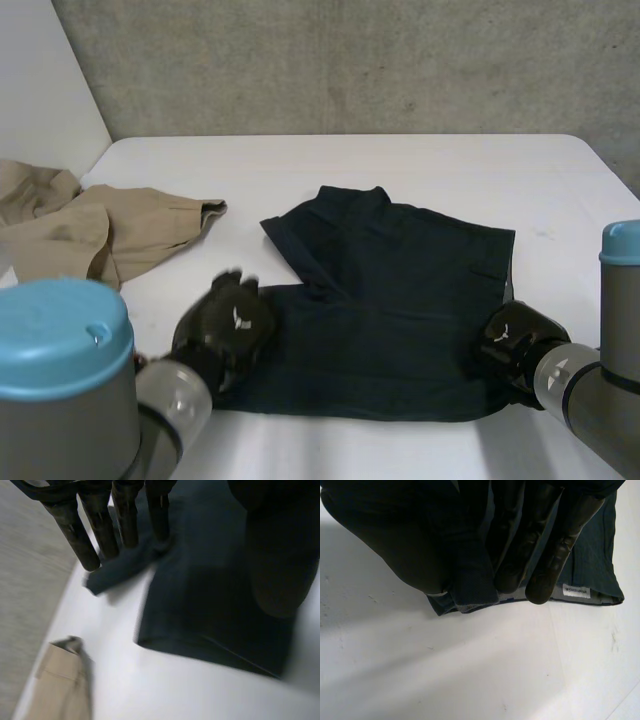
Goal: Fold the laundry.
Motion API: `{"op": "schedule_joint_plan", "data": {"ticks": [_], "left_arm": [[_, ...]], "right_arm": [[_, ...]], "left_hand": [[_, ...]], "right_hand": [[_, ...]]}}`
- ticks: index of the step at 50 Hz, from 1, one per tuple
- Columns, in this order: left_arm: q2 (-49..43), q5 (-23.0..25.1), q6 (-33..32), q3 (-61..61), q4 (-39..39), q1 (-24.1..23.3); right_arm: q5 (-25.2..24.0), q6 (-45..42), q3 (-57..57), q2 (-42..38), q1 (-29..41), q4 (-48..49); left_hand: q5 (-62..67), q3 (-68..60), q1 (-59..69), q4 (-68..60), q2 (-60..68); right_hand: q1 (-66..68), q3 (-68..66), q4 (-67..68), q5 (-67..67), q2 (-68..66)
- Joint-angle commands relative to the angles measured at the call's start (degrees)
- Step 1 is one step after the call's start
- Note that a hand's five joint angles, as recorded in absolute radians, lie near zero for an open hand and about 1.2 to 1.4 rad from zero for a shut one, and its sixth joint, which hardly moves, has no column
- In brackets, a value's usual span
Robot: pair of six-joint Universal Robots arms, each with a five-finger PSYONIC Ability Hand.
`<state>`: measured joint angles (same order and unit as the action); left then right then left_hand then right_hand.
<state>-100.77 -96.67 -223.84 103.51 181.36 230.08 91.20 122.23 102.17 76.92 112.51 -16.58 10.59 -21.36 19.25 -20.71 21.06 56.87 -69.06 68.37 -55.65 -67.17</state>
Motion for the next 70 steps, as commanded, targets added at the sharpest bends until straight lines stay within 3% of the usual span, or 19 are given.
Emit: {"op": "schedule_joint_plan", "data": {"ticks": [1,15,19,29,34,37,41,46,50,61,62,65,69,70], "left_arm": [[-3.9,0.6,1.7,-8.8,8.7,3.7],[-27.4,16.2,11.5,-34.4,6.9,11.7],[-34.6,18.4,12.7,-42.9,3.9,12.2],[-44.8,19.1,12.5,-54.5,0.0,12.7],[-47.1,17.7,12.5,-56.9,0.0,12.7],[-47.4,16.7,12.3,-57.0,0.1,12.7],[-46.7,12.0,12.0,-56.4,-0.2,12.7],[-44.6,2.8,9.7,-53.1,-0.6,12.1],[-40.8,-1.2,9.1,-48.9,-0.6,11.7],[-39.2,-5.9,9.5,-45.7,-0.7,8.9],[-39.1,-6.0,9.5,-45.6,-0.7,8.8],[-38.8,-6.3,9.9,-45.5,-0.7,8.7],[-37.8,-6.4,10.3,-44.7,-0.7,8.5],[-36.4,-6.3,10.7,-43.9,-0.8,8.6]], "right_arm": [[0.0,0.1,3.3,0.1,-0.5,5.2],[-0.2,0.3,7.6,0.2,-1.4,12.3],[-0.2,0.4,8.0,0.2,-1.4,13.1],[-0.3,2.6,8.3,0.3,-2.2,13.9],[-0.4,2.9,8.4,0.2,-2.6,14.6],[-0.4,2.9,8.4,0.2,-2.6,14.8],[-0.4,2.9,8.4,0.2,-2.6,14.9],[-0.4,2.9,8.3,0.2,-2.5,15.3],[-0.4,3.0,8.3,0.2,-2.2,15.7],[-0.3,3.5,8.8,0.2,-1.8,15.7],[-0.3,3.5,8.8,0.2,-1.7,15.8],[-0.3,3.9,8.8,0.2,-1.6,15.8],[-0.4,4.1,8.8,0.2,-1.7,15.8],[-0.4,4.2,8.8,0.2,-1.7,15.8]], "left_hand": [[-3.5,4.2,-2.1,3.6,-4.0],[5.2,-4.5,6.6,-5.1,4.8],[9.6,-8.9,11.0,-9.5,9.2],[21.2,-20.5,22.6,-21.1,20.8],[51.3,-50.5,52.6,-51.2,50.8],[59.4,-58.6,60.7,-59.3,58.9],[59.4,-58.6,60.8,-59.3,58.9],[59.4,-58.6,60.8,-59.3,58.9],[59.4,-58.6,60.8,-59.3,58.9],[59.4,-58.6,60.8,-59.3,58.9],[56.1,-55.3,57.4,-56.0,55.6],[8.5,-7.7,9.8,-8.4,8.0],[-7.3,8.0,-5.9,7.4,-7.7],[-6.2,6.9,-4.8,6.3,-6.6]], "right_hand": [[23.1,-10.9,11.6,-14.3,-12.8],[23.1,-10.9,11.6,-14.3,-12.8],[23.1,-10.9,11.6,-14.3,-12.8],[23.1,-10.9,11.6,-14.3,-12.8],[23.1,-10.9,11.6,-14.3,-12.8],[23.1,-10.9,11.6,-14.3,-12.8],[23.1,-10.9,11.6,-14.3,-12.8],[23.1,-10.9,11.6,-14.3,-12.8],[23.1,-10.9,11.6,-14.3,-12.8],[23.1,-10.9,11.6,-14.3,-12.8],[23.1,-10.9,11.6,-14.3,-12.8],[23.1,-10.9,11.6,-14.3,-12.8],[23.1,-10.9,11.6,-14.3,-12.8],[23.1,-10.9,11.6,-14.3,-12.8]]}}
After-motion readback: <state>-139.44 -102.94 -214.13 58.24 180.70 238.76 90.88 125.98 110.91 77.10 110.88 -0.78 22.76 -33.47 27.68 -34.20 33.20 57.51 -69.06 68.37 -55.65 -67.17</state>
